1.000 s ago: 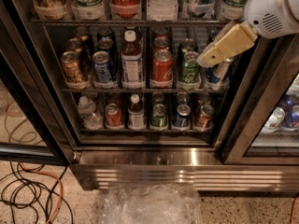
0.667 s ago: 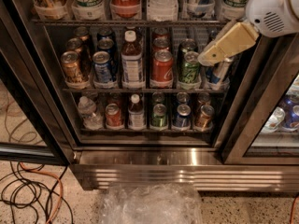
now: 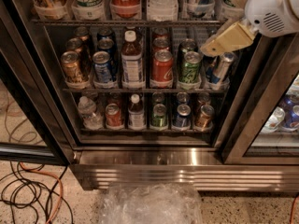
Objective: Pick 7up can from top shelf of fridge
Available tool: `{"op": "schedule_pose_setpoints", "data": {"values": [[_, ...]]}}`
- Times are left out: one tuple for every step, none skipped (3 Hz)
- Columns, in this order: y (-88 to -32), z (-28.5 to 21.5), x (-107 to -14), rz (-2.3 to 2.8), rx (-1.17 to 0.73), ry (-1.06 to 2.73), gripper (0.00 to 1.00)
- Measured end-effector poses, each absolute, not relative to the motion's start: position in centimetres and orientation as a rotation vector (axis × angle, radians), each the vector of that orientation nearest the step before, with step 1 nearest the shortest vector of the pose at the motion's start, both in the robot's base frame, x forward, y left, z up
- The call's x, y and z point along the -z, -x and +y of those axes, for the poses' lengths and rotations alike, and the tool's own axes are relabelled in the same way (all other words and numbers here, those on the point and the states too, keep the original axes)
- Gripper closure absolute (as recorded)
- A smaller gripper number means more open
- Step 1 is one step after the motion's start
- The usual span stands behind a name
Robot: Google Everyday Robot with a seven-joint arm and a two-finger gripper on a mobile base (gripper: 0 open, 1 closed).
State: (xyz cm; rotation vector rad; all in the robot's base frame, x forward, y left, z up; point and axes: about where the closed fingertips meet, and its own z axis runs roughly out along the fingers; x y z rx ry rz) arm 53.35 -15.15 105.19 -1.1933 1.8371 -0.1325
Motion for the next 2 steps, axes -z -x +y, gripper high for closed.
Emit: {"op": "schedule_pose_setpoints", "data": {"values": [[-53.5,-14.0,-104.5,1.8,0.108,1.23,0.07],[-55.1,-14.1,-103.6,1.799,0.087,1.14,0.0]]}}
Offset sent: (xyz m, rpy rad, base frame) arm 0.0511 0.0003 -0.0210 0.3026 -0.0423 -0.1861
